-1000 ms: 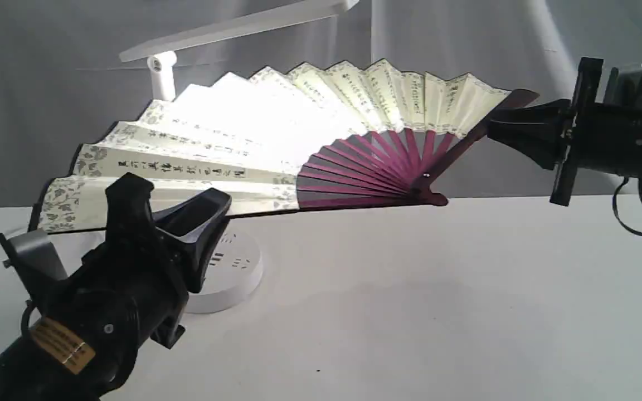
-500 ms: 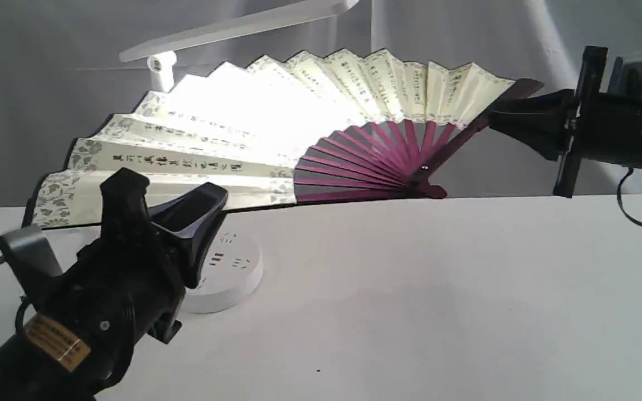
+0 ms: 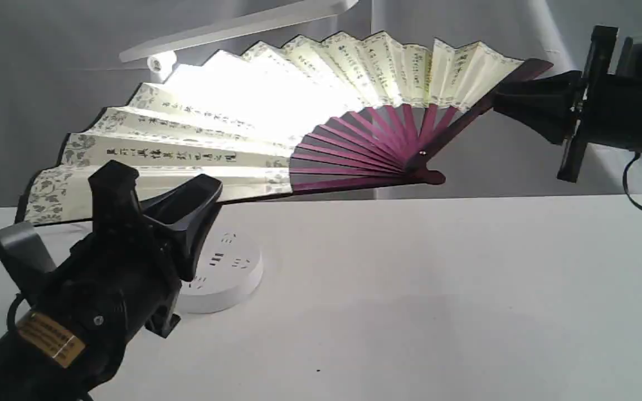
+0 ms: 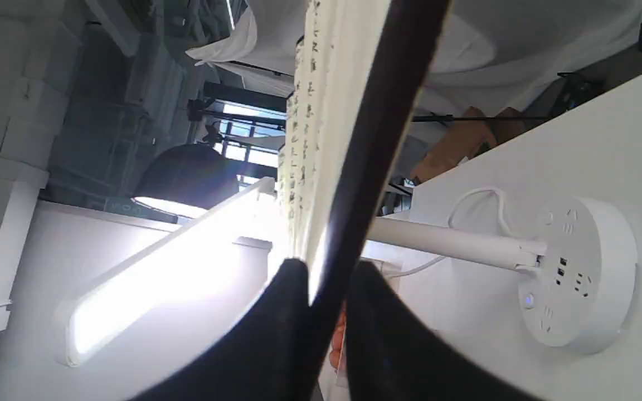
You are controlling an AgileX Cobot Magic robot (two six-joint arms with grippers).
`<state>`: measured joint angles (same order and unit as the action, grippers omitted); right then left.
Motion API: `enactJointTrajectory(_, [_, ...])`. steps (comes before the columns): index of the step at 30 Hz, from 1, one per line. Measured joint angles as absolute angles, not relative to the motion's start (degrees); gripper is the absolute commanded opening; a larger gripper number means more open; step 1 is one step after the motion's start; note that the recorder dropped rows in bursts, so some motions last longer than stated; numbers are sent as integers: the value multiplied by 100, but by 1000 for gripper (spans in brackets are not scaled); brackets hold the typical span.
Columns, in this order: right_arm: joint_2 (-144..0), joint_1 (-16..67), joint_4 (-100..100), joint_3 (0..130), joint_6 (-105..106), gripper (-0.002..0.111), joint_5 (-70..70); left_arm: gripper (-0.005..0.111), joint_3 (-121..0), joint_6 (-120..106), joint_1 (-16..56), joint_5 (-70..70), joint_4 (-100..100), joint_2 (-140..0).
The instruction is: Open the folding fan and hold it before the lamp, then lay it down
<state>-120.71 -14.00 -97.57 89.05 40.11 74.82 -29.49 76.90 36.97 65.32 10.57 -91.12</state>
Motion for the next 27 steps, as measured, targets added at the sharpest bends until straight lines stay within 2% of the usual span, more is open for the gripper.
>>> enactJointTrajectory(27, [-12071, -1400, -9768, 8905, 4011, 0, 7482, 0, -2949, 7690, 3697, 6532, 1116, -9112])
